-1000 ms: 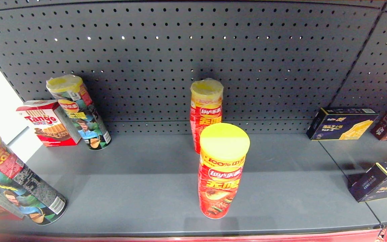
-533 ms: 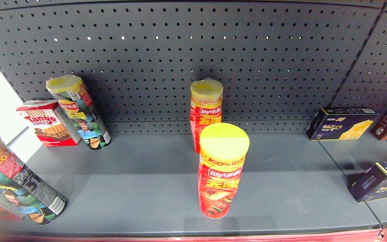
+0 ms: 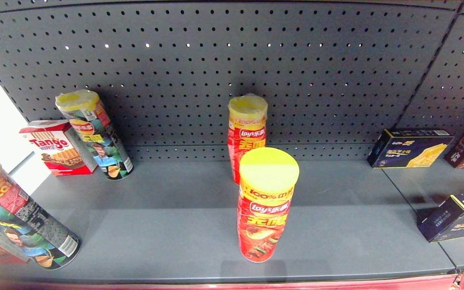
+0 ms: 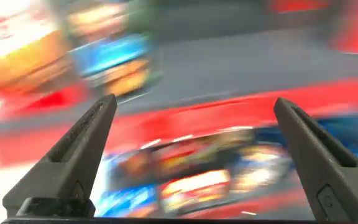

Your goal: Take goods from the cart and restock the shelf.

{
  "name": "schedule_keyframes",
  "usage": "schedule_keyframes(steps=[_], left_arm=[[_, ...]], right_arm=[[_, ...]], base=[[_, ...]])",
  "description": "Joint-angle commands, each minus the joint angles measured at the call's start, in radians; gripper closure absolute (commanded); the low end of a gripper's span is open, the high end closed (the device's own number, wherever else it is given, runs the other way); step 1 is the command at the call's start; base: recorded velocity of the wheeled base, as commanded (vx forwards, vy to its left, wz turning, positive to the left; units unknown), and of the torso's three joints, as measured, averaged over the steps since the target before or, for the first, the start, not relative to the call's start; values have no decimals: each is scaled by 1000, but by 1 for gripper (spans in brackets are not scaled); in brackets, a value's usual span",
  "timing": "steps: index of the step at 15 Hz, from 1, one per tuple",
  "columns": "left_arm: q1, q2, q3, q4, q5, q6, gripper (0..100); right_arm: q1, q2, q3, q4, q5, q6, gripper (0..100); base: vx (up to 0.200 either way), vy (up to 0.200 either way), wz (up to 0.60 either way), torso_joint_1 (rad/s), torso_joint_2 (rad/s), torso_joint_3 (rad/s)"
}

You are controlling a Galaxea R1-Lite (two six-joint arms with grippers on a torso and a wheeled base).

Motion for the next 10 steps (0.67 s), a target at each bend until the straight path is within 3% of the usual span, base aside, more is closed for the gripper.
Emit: schedule_keyframes(steps=[1, 2, 5, 10], left_arm=[[0, 2, -2, 39, 40, 27, 0], [2, 2, -2, 39, 39, 39, 0], [-10, 2, -2, 41, -19, 36, 0], [-7, 2, 0, 38, 1, 38, 0]], right_arm=[[0, 2, 0, 0, 0, 0, 0], [0, 2, 0, 0, 0, 0, 0], [0, 2, 0, 0, 0, 0, 0], [45, 9, 0, -2, 38, -46, 0]], base=[[0, 0, 0, 0, 0, 0], [0, 0, 0, 0, 0, 0], [0, 0, 0, 0, 0, 0], [0, 0, 0, 0, 0, 0]])
